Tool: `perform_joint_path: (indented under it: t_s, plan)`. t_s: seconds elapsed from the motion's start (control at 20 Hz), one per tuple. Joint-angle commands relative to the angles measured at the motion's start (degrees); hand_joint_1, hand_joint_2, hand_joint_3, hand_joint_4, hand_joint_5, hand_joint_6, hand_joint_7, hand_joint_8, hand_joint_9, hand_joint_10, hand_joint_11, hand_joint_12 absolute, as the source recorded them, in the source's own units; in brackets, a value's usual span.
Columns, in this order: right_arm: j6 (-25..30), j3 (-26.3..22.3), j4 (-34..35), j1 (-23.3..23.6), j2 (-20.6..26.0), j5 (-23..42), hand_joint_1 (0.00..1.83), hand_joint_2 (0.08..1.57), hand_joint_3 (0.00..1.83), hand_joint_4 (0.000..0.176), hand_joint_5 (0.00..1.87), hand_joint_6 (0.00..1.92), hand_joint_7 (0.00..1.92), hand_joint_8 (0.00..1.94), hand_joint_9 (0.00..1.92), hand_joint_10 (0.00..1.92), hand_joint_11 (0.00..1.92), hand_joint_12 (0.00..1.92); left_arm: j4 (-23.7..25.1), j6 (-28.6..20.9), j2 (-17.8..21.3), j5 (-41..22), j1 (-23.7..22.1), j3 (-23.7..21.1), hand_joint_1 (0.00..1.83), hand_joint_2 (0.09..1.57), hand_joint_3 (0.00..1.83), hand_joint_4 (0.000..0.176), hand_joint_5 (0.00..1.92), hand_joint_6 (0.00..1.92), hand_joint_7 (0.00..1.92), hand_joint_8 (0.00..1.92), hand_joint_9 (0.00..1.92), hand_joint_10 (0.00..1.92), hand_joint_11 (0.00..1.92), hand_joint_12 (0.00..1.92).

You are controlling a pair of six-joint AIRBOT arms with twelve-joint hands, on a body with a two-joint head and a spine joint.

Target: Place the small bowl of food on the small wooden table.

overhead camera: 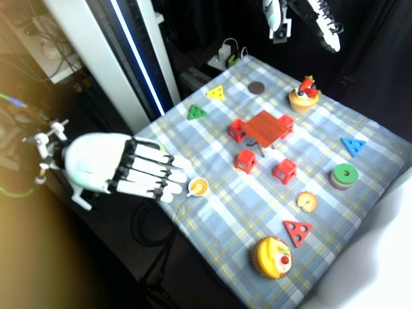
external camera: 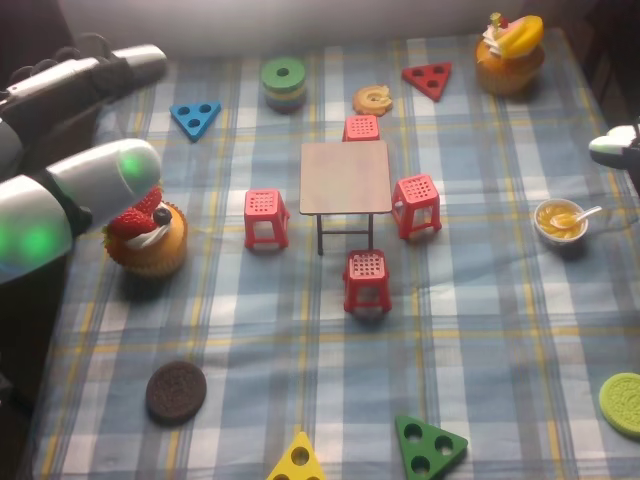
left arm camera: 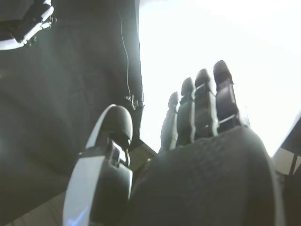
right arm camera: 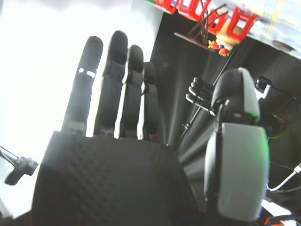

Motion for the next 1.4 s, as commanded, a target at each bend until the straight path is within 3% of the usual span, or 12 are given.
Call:
perform_joint_path:
  t_s: [0.0,0.15,0.3,0.45,0.6,0.7,0.8,0.95,1.1,1.15,1.25,1.35]
  plan:
    - [0.36,0.66,0.18,1.15,0.11,6.04,1.11,1.14,0.00,0.000,0.49,0.00,0.50,0.00,0.50,0.00,0.32,0.46,0.49,-0.53,-0.15,-6.74,-0.83,0.17,0.16,1.29,0.01,0.120,0.39,0.00,0.29,0.00,0.14,0.00,0.00,0.22]
    - [0.36,2.06,-1.69,4.71,-0.66,3.08,1.17,1.11,0.00,0.000,0.48,0.00,0.51,0.00,0.51,0.00,0.36,0.41,0.46,-0.54,-0.19,-6.56,-0.82,0.17,0.18,1.29,0.00,0.120,0.37,0.00,0.30,0.01,0.14,0.00,0.00,0.22]
    - [0.40,3.97,-4.00,8.68,-1.96,-1.14,1.28,1.06,0.00,0.000,0.51,0.01,0.55,0.01,0.56,0.01,0.42,0.44,0.20,-0.74,-0.34,-6.43,-0.78,0.25,0.24,1.29,0.00,0.101,0.39,0.01,0.31,0.01,0.15,0.01,0.00,0.20]
    - [2.42,6.03,-6.61,10.83,-3.14,-4.97,1.22,1.00,0.00,0.000,0.51,0.00,0.55,0.00,0.56,0.00,0.40,0.42,0.19,-0.77,-0.29,-6.18,-0.65,0.32,0.22,1.31,0.00,0.111,0.34,0.00,0.30,0.00,0.16,0.00,0.00,0.20]
    - [5.14,8.37,-9.13,12.99,-4.60,-8.75,1.13,0.96,0.00,0.000,0.55,0.00,0.60,0.00,0.60,0.00,0.40,0.59,0.18,-0.79,-0.34,-6.12,-0.65,0.38,0.25,1.29,0.00,0.121,0.33,0.00,0.29,0.00,0.15,0.00,0.00,0.26]
    - [5.86,9.31,-10.67,14.31,-5.23,-10.97,1.03,0.95,0.00,0.000,0.56,0.00,0.61,0.00,0.62,0.00,0.33,0.86,0.18,-0.80,-0.36,-6.03,-0.62,0.44,0.29,1.28,0.00,0.133,0.33,0.00,0.28,0.00,0.15,0.00,0.00,0.26]
    - [6.17,10.13,-12.04,15.50,-5.89,-13.12,0.97,0.96,0.00,0.002,0.50,0.00,0.55,0.00,0.59,0.00,0.26,0.95,0.17,-0.82,-0.37,-5.98,-0.62,0.50,0.29,1.28,0.00,0.113,0.36,0.00,0.31,0.00,0.17,0.00,0.00,0.33]
    - [6.19,11.11,-12.94,16.66,-6.78,-15.43,0.88,0.92,0.00,0.052,0.47,0.00,0.54,0.00,0.56,0.00,0.33,0.69,0.17,-0.84,-0.45,-5.93,-0.62,0.57,0.30,1.28,0.00,0.113,0.37,0.00,0.31,0.00,0.19,0.00,0.00,0.31]
    - [6.19,12.04,-13.18,17.04,-7.44,-17.56,1.00,0.91,0.00,0.033,0.51,0.00,0.58,0.00,0.61,0.00,0.41,0.53,0.17,-1.00,-0.51,-5.73,-0.62,0.67,0.34,1.29,0.00,0.103,0.36,0.00,0.27,0.00,0.18,0.00,0.00,0.23]
    - [6.19,12.39,-13.35,17.32,-7.72,-18.31,0.99,0.92,0.00,0.043,0.51,0.00,0.57,0.00,0.62,0.00,0.30,0.70,0.17,-1.21,-0.55,-5.69,-0.61,0.74,0.36,1.29,0.00,0.115,0.35,0.00,0.27,0.00,0.18,0.00,0.00,0.19]
    - [6.19,13.00,-13.69,17.94,-8.30,-19.87,1.01,0.93,0.00,0.019,0.54,0.00,0.60,0.00,0.64,0.00,0.27,0.82,0.16,-1.37,-0.64,-5.61,-0.61,0.79,0.36,1.29,0.00,0.117,0.35,0.00,0.28,0.00,0.18,0.00,0.00,0.21]
    - [6.19,13.58,-14.13,18.54,-8.76,-21.34,0.99,0.92,0.00,0.009,0.60,0.00,0.61,0.00,0.64,0.00,0.38,0.64,0.14,-1.37,-0.75,-5.61,-0.62,0.80,0.35,1.28,0.00,0.115,0.36,0.00,0.27,0.00,0.17,0.00,0.00,0.22]
